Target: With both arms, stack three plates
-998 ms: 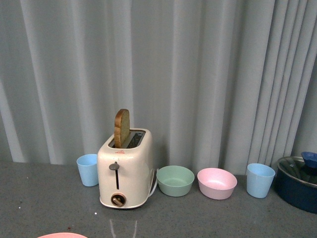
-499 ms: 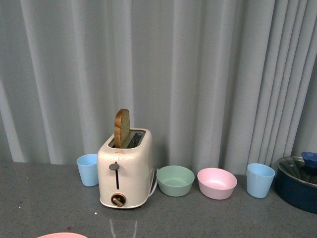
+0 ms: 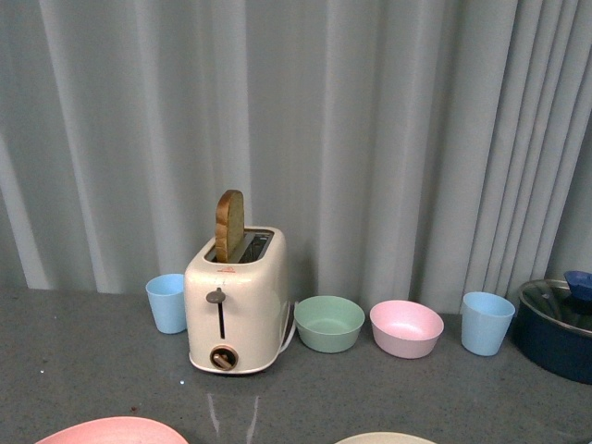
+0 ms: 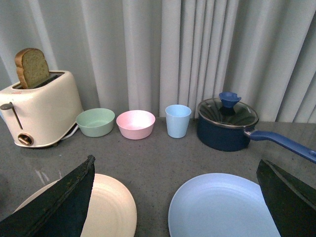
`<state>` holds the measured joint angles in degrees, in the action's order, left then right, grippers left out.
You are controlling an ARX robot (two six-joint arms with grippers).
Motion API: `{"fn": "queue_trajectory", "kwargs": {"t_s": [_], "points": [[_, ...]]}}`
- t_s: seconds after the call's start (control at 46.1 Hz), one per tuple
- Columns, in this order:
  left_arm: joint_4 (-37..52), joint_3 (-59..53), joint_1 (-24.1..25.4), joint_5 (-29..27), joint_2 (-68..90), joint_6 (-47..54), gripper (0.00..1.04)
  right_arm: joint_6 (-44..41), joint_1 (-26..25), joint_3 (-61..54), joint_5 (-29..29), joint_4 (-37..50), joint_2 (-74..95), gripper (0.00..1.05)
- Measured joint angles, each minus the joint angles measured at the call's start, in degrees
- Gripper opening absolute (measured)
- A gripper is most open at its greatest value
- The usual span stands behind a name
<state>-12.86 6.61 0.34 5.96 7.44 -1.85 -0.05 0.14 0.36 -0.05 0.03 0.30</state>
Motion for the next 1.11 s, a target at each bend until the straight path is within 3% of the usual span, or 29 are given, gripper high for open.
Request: {"fn": "queue_trajectory", "kwargs": {"t_s": [0.065,0.347,0.521,0.846,1.106], "points": [[-4.48,3.67,-0.17,1.79,8.07,-0.24,0.98,0.0,-0.02,0.0,-0.04,0.0,-0.04,0.97],[13.35,18.73,2.32,4.9,41.86,2.95,0.98,0.0,-0.02,0.0,0.0,0.0,-0.04,0.97],[12.15,33.9,1.42,3.26,70.95,7.78,0.98,0.0,-0.02,0.0,0.0,0.0,-0.04,0.97],[7.19,48.87,0.5,0.35,92.94,14.29,0.98,0.0,-0.02,0.0,0.0,0.0,-0.04,0.97],[5.35,54.25,4.92,2.01,102.18,18.38,0.98,0.0,-0.02,0.0,0.0,0.0,-0.04,0.97]]}}
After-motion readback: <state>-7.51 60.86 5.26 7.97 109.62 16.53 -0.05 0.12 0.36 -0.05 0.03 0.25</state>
